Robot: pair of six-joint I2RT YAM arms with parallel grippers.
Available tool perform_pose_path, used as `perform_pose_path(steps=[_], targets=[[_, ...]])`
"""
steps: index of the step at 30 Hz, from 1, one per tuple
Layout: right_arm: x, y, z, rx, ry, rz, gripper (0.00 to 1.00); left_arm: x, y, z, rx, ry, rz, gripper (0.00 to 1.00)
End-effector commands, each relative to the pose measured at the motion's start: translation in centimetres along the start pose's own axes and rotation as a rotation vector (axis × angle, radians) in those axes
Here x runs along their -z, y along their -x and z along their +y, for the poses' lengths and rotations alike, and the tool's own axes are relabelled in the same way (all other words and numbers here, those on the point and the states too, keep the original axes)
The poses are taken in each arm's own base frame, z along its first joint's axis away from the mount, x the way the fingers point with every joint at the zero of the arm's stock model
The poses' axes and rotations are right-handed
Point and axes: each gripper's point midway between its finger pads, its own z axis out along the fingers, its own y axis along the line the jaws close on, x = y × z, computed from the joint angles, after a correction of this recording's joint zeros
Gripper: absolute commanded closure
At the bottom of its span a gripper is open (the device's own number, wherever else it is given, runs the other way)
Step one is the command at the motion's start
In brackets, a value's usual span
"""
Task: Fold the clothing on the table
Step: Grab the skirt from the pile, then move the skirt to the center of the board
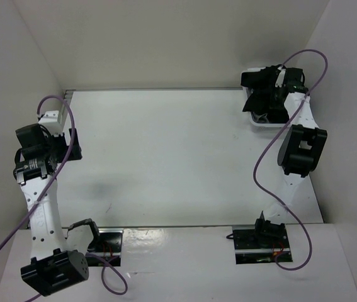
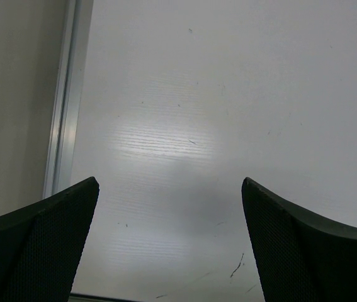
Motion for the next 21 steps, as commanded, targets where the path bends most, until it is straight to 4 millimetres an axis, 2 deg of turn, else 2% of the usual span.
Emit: perform_pose_path(steps=[1,2,3,4,5,7,8,9,11,12,14,15,16,18,19,20,21], targets=[[3.4,5.3,-0.5,0.009,-0.035,-0.133,1.0,0.2,0.1,-0.3,-0.017,-0.023,-0.019,0.0],[4.9,6.4,-0.4,0.001,-0.027,-0.162,1.0,0.2,0.1,-0.3,-0.017,-0.023,-0.019,0.0],[7.8,8.3,-0.1,0.006,-0.016,-0.222,1.0,0.2,0.1,-0.3,-0.017,-0.023,-0.019,0.0],[9.8,9.5,-0.2,0.008,-0.02,-0.257,1.0,0.2,0.1,-0.3,-0.017,-0.023,-0.019,0.0],[14.1,11.8,0.0,0.015,-0.015,-0.337,1.0,0.2,0.2,-0.5,-0.017,-0.032,-0.02,0.0],[18.9,14.0,0.7,0.02,0.011,-0.437,1.0,0.2,0.4,-0.6,-0.019,-0.042,-0.031,0.0],[21.5,14.9,1.0,0.028,0.022,-0.486,1.0,0.4,0.5,-0.6,-0.021,-0.04,-0.04,0.0],[25.6,15.7,1.4,0.04,0.032,-0.56,1.0,0.4,0.6,-0.8,-0.021,-0.049,-0.041,0.0],[29.6,16.1,4.3,0.08,0.153,-0.63,1.0,0.2,0.4,-1.0,-0.021,-0.058,-0.041,0.0],[33.2,16.1,6.4,0.118,0.217,-0.691,1.0,0.2,0.4,-1.0,-0.021,-0.059,-0.041,0.0],[35.8,14.9,10.7,0.188,0.384,-0.715,1.0,0.2,0.4,-1.0,-0.021,-0.059,-0.041,0.0],[37.8,13.6,13.7,0.233,0.49,-0.717,1.0,0.2,0.4,-1.0,-0.021,-0.059,-0.041,0.0],[38.9,12.1,16.7,0.286,0.655,-0.69,1.0,0.2,0.4,-0.6,-0.014,-0.049,-0.041,0.0],[40.8,9.5,20.0,0.349,0.874,-0.652,1.0,0.3,0.4,-0.4,-0.018,-0.049,-0.043,0.0],[42.1,7.1,22.1,0.39,1.042,-0.612,1.0,0.3,0.2,-0.7,-0.016,-0.064,-0.037,0.0],[42.3,6.1,22.8,0.406,1.092,-0.595,1.0,0.3,0.2,-0.7,-0.016,-0.064,-0.037,0.0],[41.7,5.0,23.3,0.418,1.118,-0.565,0.91,0.1,0.1,-1.0,-0.014,-0.085,-0.032,0.0]])
